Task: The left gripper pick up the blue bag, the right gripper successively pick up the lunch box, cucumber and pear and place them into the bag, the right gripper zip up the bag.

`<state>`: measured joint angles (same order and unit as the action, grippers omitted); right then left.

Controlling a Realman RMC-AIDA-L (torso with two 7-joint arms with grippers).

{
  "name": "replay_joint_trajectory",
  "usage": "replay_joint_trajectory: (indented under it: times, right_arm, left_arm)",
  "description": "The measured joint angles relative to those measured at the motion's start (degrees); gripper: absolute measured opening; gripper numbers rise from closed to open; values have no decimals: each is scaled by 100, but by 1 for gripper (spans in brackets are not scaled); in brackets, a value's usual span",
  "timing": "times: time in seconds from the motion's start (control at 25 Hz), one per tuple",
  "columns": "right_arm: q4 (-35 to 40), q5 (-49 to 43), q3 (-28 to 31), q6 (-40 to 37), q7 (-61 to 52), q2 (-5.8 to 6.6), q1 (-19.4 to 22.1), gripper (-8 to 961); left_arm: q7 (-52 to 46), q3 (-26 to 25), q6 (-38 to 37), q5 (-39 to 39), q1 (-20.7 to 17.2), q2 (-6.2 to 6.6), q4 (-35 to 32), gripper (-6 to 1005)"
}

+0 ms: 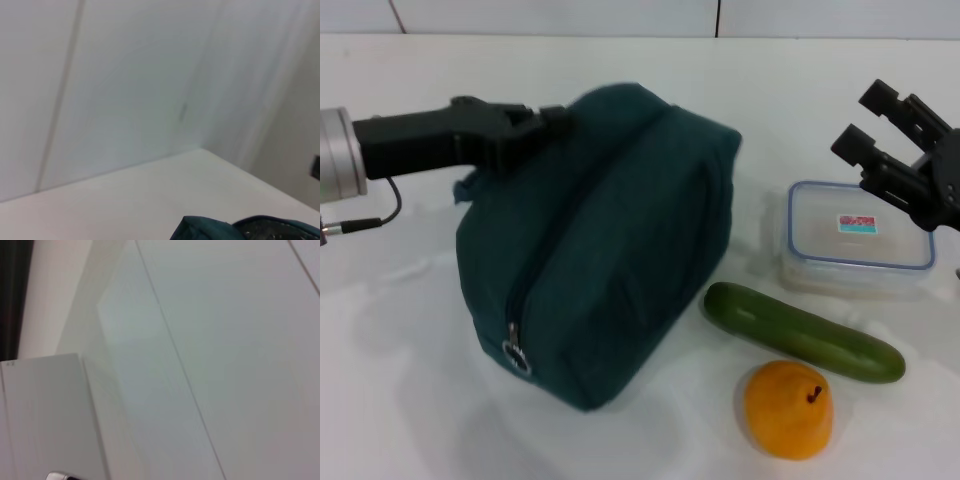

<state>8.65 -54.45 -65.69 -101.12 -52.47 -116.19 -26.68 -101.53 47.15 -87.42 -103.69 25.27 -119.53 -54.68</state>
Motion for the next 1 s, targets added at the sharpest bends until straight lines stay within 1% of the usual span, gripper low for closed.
replay_joint_trajectory:
  times: [0.24, 0.48, 0.64, 0.76, 0.88, 1.0]
  right_arm:
    - [-258, 256, 8, -52, -106, 1, 62, 872]
    - [-321, 378, 22, -216, -139, 24, 221, 871]
    - [-393, 428, 25, -165, -191, 13, 278, 870]
    - [-685, 566, 25, -140, -221, 8, 286, 870]
    - [-1181, 964, 30, -124, -398, 6, 296, 870]
    - [-1482, 1277, 60, -134, -784, 4, 435, 869]
  left_arm:
    - [58, -226, 332, 736, -260, 0, 266, 42]
    - [139, -376, 379, 1073, -371, 2, 601, 42]
    - [436, -465, 348, 1340, -450, 0, 882, 42]
    - [832, -453, 324, 1612, -460, 0, 1210, 42]
    - [1152, -444, 320, 1686, -427, -4, 1423, 42]
    - [1420, -437, 316, 1689, -362, -5, 1583, 42]
